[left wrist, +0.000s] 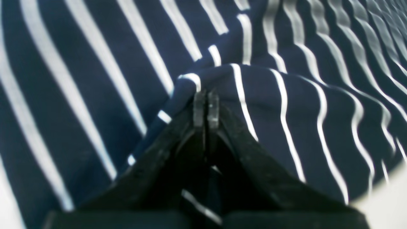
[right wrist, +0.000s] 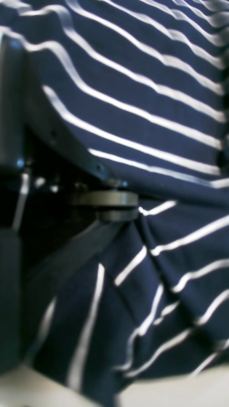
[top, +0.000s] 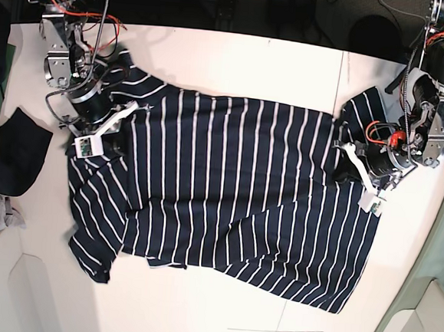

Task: Layout the t-shirt on the table in an organized manner, then fold the t-shirt properly
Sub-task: 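Grasp the shirt edges with both grippers and pull them inward, then lift the shirt fabric with the left gripper and fold it over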

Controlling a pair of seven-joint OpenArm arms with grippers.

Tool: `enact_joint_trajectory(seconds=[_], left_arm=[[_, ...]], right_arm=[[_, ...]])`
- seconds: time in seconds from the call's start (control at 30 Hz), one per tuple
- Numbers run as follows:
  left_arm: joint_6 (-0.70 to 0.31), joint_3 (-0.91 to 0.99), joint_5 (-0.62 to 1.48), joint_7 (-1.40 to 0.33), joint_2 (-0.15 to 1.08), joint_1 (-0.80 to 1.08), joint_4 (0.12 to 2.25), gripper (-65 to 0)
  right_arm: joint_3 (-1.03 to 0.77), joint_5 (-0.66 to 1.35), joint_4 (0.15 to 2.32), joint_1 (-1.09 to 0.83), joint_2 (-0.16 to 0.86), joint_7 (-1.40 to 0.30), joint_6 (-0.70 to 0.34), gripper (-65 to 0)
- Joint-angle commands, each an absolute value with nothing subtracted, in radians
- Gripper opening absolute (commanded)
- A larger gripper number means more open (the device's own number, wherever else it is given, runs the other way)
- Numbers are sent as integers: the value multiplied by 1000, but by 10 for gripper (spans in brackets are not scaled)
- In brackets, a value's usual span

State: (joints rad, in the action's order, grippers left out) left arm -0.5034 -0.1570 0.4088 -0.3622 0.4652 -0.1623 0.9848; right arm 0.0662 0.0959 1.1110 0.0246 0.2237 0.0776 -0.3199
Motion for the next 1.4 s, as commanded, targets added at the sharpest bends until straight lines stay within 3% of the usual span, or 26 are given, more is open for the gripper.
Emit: enact_joint_trajectory(seconds=[0.0, 0.23, 0.37, 0.57, 0.63, 0.73, 0.83, 0.97, 1.17, 1.3, 1.37], left_arm=[[-455, -156, 341, -426, 482, -181, 963, -650], [-422, -156, 313, -425, 482, -351, 846, -650], [-423, -156, 318, -447, 484, -409, 833, -650], [-496, -156, 532, -592, 509, -457, 963, -650], [-513, -156, 593, -632, 514, -455, 1051, -561], [-514, -156, 643, -663, 503, -450, 1159, -445], [-533, -156, 679, -696, 469, -441, 1220, -426], [-570, -159, 702, -702, 375, -416, 1235, -426], [-574, -159, 698, -700, 201, -364, 1235, -426], [-576, -210, 611, -667, 92, -363, 1228, -424], [-553, -265, 536, -624, 46, -363, 1206, -390]], right_arm=[[67, 104, 1163, -7, 229, 64, -342, -650], [68, 165, 1367, -171, 143, 17, -433, -650], [68, 166, 1390, -173, 93, 28, -430, -650], [38, 165, 1474, -136, 83, 49, -422, -650], [-1, 165, 1505, -125, 83, 48, -422, -650], [-69, 165, 1515, -81, 83, 48, -420, -456], [-135, 171, 1513, -22, 91, 39, -410, -324], [-170, 218, 1512, 41, 142, -56, -397, -314], [-170, 162, 1420, 149, 223, -73, -200, -314], [-170, 158, 1237, 253, 257, -71, -198, -314], [-170, 158, 1131, 310, 261, -68, -231, -314]])
